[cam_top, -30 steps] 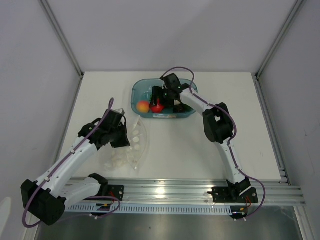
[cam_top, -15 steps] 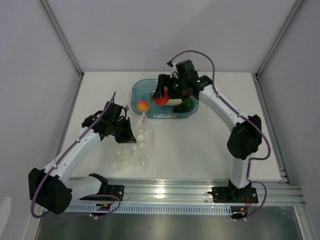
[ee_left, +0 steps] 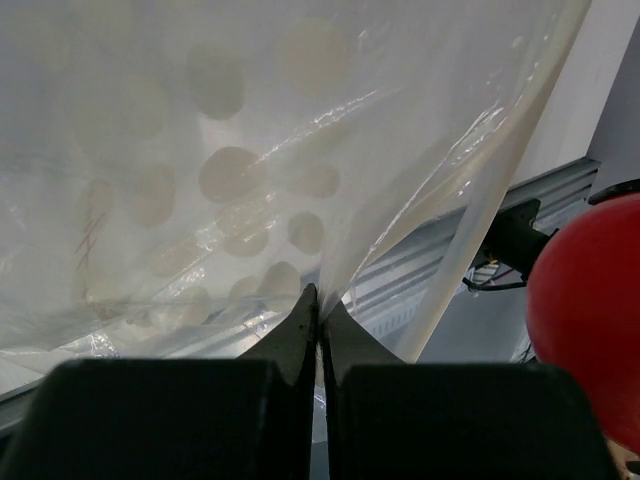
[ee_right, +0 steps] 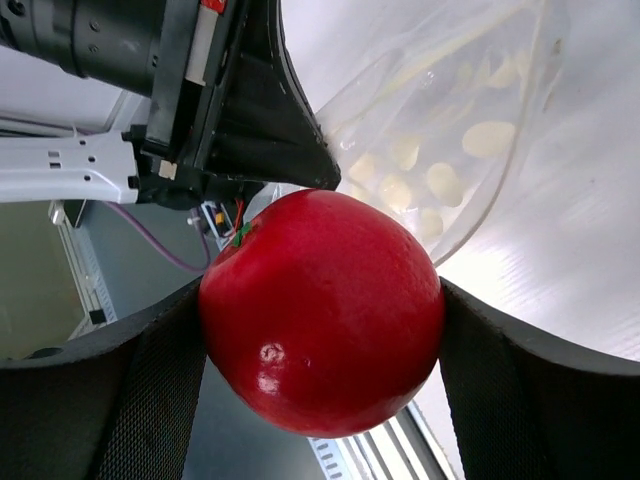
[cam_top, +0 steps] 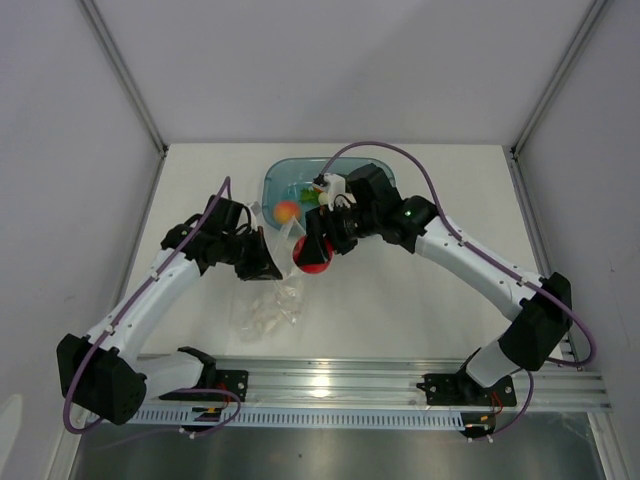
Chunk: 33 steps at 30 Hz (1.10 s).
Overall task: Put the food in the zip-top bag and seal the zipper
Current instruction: Pick up the fake fruit from the bin, then place the fake fruit in the zipper food storage bag.
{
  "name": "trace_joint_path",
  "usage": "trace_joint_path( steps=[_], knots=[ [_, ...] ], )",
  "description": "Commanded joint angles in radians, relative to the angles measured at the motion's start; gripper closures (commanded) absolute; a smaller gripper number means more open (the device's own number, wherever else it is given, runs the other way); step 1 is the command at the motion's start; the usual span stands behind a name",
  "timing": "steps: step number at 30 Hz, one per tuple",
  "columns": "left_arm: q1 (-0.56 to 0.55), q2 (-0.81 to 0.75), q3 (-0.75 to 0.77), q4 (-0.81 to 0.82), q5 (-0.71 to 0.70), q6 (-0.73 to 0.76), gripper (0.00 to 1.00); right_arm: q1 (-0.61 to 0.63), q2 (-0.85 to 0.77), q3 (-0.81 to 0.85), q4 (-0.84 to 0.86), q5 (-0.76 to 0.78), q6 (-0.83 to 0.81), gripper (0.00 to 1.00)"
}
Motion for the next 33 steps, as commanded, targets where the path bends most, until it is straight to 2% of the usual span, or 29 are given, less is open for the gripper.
trace_joint_path(
  steps=[1, 6, 7, 10, 11, 13, 15, 18, 21, 22, 26, 33],
  knots=[
    [0.010, 0.000, 0.045, 0.019, 0.058, -0.031, 0.99, 0.012, -0.001, 0.009, 0.067, -0.020, -0.017, 0.95],
    [0.010, -0.010, 0.048, 0.007, 0.070, -0.042, 0.99, 0.023, 0.070, 0.095, 0.052, -0.003, -0.025, 0.84],
    [0.010, -0.012, 0.049, 0.007, 0.070, -0.045, 1.00, 0.029, 0.096, 0.110, 0.037, 0.015, -0.028, 0.77],
    [0.010, -0.017, 0.052, 0.002, 0.068, -0.044, 1.00, 0.038, 0.151, 0.172, -0.014, 0.032, -0.043, 0.68],
    [0.010, -0.018, 0.052, -0.001, 0.068, -0.044, 0.99, 0.043, 0.162, 0.199, -0.031, 0.060, -0.046, 0.58],
    [0.010, -0.024, 0.054, -0.007, 0.064, -0.047, 0.99, 0.046, 0.174, 0.210, -0.049, 0.074, -0.051, 0.54],
    [0.010, -0.035, 0.048, -0.007, 0.058, -0.050, 0.99, 0.050, 0.171, 0.203, -0.051, 0.106, -0.048, 0.42],
    [0.010, -0.053, 0.045, -0.007, 0.047, -0.059, 1.00, 0.050, 0.162, 0.193, -0.059, 0.130, -0.051, 0.37],
    [0.010, -0.063, 0.046, -0.005, 0.047, -0.068, 0.99, 0.050, 0.150, 0.175, -0.060, 0.144, -0.053, 0.18],
    [0.010, -0.067, 0.043, 0.002, 0.057, -0.073, 0.99, 0.050, 0.146, 0.172, -0.057, 0.146, -0.053, 0.07],
    [0.010, -0.073, 0.043, 0.019, 0.070, -0.083, 0.99, 0.050, 0.137, 0.170, -0.054, 0.150, -0.057, 0.01],
    [0.010, -0.089, 0.052, 0.025, 0.067, -0.091, 0.99, 0.049, 0.143, 0.212, -0.059, 0.164, -0.063, 0.01]
  ],
)
